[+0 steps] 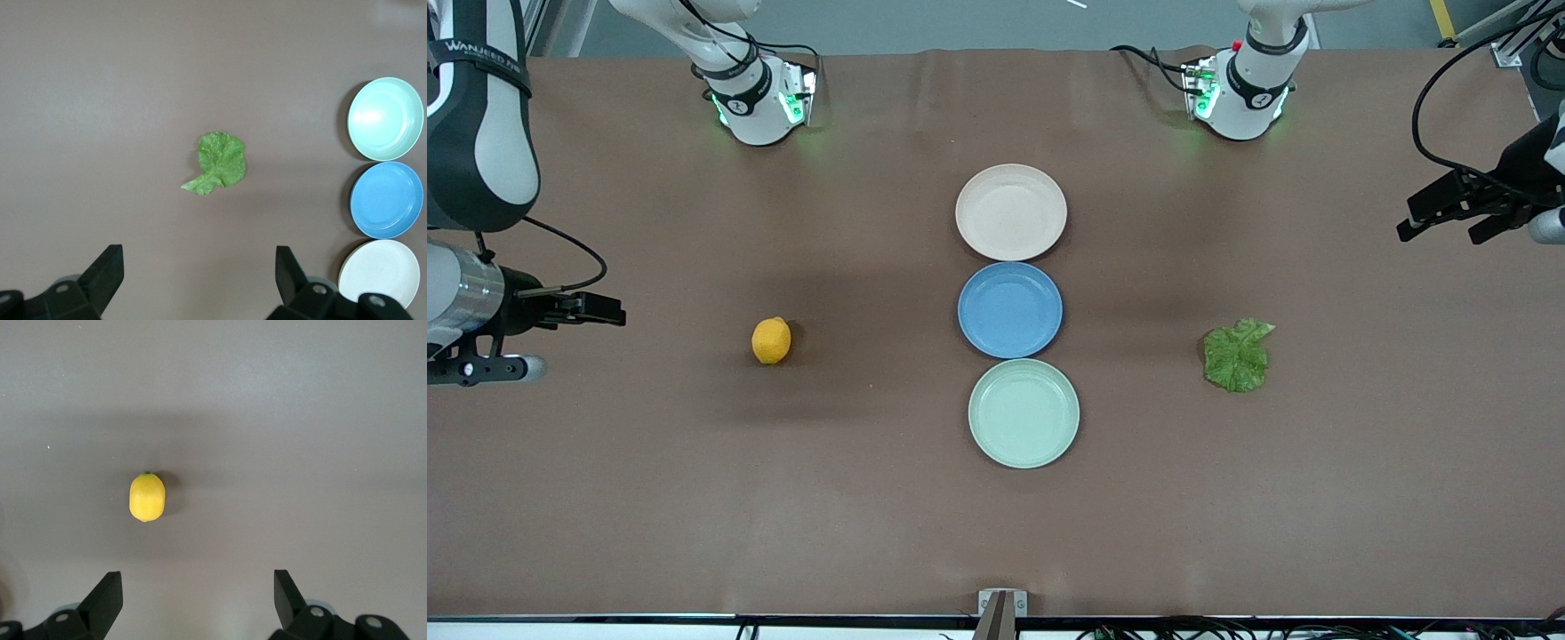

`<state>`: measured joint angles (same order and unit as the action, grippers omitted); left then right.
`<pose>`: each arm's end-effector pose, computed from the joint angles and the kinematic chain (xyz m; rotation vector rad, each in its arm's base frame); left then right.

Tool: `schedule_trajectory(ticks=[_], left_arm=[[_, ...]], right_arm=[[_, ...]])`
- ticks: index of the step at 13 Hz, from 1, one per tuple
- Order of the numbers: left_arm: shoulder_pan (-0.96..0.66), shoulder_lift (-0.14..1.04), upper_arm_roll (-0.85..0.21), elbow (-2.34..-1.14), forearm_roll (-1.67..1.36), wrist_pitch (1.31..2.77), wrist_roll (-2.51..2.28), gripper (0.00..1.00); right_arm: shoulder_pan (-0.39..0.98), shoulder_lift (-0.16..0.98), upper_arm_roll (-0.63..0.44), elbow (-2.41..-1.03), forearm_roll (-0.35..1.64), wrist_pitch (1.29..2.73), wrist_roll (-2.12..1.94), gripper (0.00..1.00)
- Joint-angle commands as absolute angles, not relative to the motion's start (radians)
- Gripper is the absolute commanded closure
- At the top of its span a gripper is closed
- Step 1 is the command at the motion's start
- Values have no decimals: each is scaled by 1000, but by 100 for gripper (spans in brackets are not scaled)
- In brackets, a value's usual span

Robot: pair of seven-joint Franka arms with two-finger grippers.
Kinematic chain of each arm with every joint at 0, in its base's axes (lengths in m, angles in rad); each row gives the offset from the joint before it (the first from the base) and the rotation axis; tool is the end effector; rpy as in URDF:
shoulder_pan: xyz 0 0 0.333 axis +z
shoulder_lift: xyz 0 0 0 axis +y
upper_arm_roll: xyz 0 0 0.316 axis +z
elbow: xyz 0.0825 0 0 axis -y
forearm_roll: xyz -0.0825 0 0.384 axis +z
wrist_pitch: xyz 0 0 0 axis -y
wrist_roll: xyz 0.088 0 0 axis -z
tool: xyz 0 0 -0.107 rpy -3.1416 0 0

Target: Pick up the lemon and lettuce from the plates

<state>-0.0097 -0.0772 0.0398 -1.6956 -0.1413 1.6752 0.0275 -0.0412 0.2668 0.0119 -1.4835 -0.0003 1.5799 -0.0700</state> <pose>0.5395 0.0034 0.6177 2.9979 0.0200 0.0912 0.6237 -0.0191 0.5083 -3.1183 -0.0633 0.2658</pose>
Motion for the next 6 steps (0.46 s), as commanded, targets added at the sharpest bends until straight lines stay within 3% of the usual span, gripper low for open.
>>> schedule_trajectory(ticks=[1,3,6], left_arm=[[-74,-29,109,-1635,-144,1658,41,0],[-72,-8,107,-1634,-143,1684,41,0],[-57,-11,97,-1637,-138,1687,41,0]], right_arm=[[-43,65,15,-1728,3,1667,-72,0],[-43,-43,15,-1863,3,1736,-72,0],[-40,-90,14,-1898,3,1732,-74,0]])
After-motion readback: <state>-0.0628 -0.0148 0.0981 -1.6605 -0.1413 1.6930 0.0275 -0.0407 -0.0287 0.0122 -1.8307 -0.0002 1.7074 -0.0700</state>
